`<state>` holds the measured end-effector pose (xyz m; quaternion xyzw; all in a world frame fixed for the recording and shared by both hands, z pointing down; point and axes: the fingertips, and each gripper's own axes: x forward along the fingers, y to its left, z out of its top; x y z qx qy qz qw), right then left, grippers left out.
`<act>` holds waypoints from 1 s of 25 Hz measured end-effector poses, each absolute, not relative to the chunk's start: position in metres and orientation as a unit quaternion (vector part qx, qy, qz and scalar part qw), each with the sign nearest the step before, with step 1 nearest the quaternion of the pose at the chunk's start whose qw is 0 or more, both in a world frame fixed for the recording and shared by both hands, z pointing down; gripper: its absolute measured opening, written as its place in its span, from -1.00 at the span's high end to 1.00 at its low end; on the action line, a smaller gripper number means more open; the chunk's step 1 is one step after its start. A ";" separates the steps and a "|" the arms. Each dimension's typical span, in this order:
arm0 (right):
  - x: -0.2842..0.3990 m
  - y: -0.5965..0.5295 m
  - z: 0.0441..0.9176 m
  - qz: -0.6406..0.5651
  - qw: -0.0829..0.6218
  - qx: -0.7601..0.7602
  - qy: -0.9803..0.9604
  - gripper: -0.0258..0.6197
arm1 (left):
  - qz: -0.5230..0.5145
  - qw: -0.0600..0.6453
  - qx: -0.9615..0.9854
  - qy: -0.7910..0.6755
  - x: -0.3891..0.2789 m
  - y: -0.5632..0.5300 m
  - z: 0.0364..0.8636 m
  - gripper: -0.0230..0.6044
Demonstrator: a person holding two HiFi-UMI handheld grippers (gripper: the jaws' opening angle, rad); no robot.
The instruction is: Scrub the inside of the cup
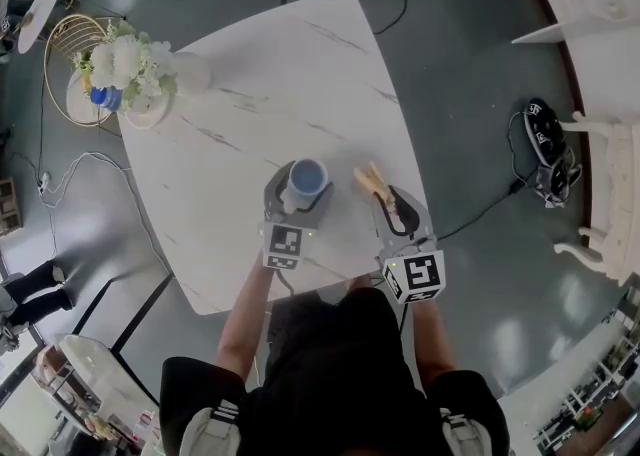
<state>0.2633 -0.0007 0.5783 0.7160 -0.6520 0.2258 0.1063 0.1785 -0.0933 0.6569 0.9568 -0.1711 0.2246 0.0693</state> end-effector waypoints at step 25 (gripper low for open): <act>0.262 -0.001 0.587 0.239 0.109 0.712 -0.651 0.60 | 0.240 0.091 0.949 -0.186 0.172 -0.097 0.670 -0.32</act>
